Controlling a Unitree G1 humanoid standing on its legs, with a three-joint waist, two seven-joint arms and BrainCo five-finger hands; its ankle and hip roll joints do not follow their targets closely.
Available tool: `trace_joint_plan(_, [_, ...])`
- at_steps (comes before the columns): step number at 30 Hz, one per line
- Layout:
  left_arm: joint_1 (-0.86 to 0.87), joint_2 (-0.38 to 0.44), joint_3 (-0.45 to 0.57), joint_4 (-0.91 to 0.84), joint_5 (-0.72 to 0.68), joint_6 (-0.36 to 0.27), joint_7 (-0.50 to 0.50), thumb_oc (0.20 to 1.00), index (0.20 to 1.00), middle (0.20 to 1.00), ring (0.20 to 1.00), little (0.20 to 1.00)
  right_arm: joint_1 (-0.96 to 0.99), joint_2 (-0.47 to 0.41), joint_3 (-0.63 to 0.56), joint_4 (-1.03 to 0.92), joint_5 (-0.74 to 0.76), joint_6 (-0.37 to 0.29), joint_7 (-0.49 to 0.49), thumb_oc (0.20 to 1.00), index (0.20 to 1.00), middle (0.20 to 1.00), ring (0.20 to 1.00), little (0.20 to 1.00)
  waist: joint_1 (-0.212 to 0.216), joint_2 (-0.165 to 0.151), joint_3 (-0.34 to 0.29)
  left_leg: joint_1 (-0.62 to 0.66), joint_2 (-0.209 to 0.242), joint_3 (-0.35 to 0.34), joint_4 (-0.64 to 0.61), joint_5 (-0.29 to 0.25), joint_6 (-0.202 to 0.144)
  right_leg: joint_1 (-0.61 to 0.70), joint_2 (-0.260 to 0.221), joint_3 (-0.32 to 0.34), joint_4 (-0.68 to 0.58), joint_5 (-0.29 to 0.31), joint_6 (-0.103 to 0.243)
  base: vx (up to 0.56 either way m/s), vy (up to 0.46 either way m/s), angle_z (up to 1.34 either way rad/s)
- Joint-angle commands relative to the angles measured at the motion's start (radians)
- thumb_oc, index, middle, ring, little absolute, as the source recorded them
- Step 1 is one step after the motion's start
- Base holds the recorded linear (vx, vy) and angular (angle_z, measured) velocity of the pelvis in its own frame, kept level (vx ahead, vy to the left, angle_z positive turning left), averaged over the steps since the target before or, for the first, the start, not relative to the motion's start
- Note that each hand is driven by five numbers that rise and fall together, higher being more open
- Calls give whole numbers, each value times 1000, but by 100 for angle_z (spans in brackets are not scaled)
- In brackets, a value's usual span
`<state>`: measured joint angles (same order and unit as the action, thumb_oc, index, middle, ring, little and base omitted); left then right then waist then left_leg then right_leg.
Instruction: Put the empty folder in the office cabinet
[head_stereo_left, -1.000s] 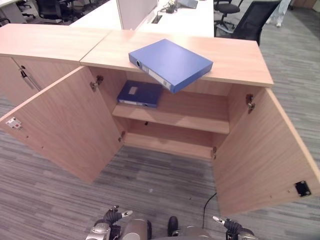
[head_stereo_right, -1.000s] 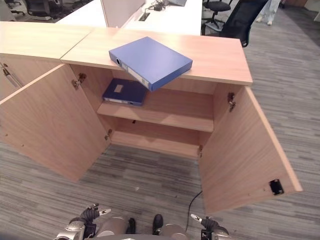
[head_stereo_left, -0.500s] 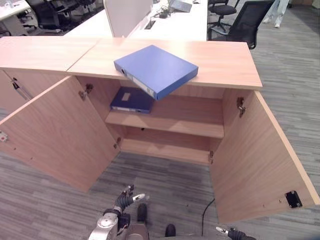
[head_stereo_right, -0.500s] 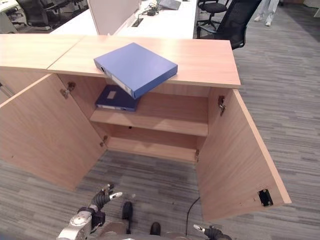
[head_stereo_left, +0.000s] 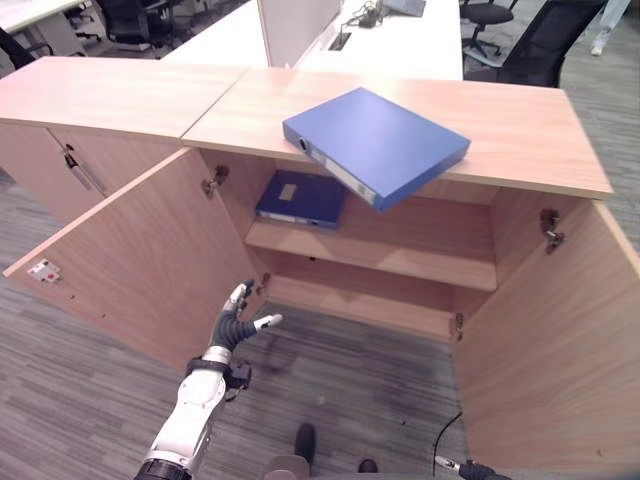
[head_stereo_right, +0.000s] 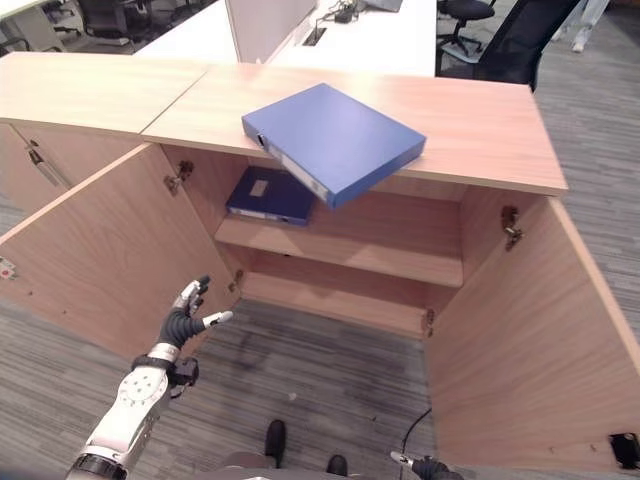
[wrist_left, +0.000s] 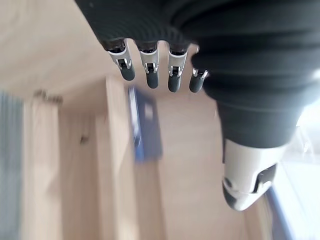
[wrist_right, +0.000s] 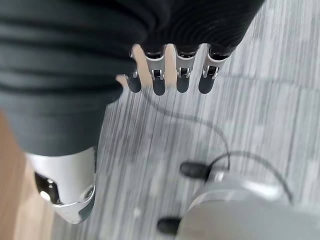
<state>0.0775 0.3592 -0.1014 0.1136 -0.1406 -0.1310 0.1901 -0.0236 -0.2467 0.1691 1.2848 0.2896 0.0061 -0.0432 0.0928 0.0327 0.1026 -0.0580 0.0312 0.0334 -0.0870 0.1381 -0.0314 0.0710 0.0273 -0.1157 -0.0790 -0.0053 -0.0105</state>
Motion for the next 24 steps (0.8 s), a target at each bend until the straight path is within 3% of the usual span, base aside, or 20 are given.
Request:
trace_joint_plan(1, [-9, 47, 88, -100, 120, -72, 140, 1000, 1000, 1000, 1000, 1000, -3, 32, 36, -17, -16, -13, -32, 1000, 1000, 1000, 1000, 1000, 6, -96, -6, -74, -25, 4, 62, -79, -5, 69, -140, 31, -8, -29, 137, 46, 28, -7])
trace_joint_plan(5, [-11, 56, 122, -124, 227, -63, 234, 1000, 1000, 1000, 1000, 1000, 3, 45, 32, -14, -5, -21, -58, 1000, 1000, 1000, 1000, 1000, 10, -108, -2, -89, -27, 6, 87, -94, -3, 68, -147, 28, -8, -32, 141, 37, 13, 1])
trace_joint_plan(7, [-22, 84, 151, -150, 343, -60, 335, 1000, 1000, 1000, 1000, 1000, 9, 54, 28, -3, 8, -28, -78, 1000, 1000, 1000, 1000, 1000, 12, -118, 5, -103, -25, 10, 105, -104, -5, 66, -153, 24, -8, -29, 144, 35, -2, 3])
trace_joint_plan(12, [-72, 135, 169, -185, 478, -51, 440, 1000, 1000, 1000, 1000, 1000, 10, 64, 44, 17, 6, -40, -94, 1000, 1000, 1000, 1000, 1000, 7, -129, 1, -101, -18, 18, 98, -107, -9, 52, -155, 21, -8, -21, 148, 28, 2, 3])
trace_joint_plan(20, [-134, 121, 171, -255, 529, -36, 525, 1000, 1000, 1000, 1000, 1000, -8, 67, 51, 27, -9, -49, -125, 1000, 1000, 1000, 1000, 1000, 2, -125, -6, -83, -29, 12, 76, -119, 3, 32, -159, 34, -8, -13, 158, 35, 34, -6])
trace_joint_plan(24, [-154, 129, 165, -287, 546, -33, 529, 1000, 1000, 1000, 1000, 1000, -13, 56, 23, 45, -21, -39, -131, 1000, 1000, 1000, 1000, 1000, 4, -114, -9, -87, -57, 12, 101, -149, 24, 42, -198, 20, -7, -7, 184, 45, 125, -7])
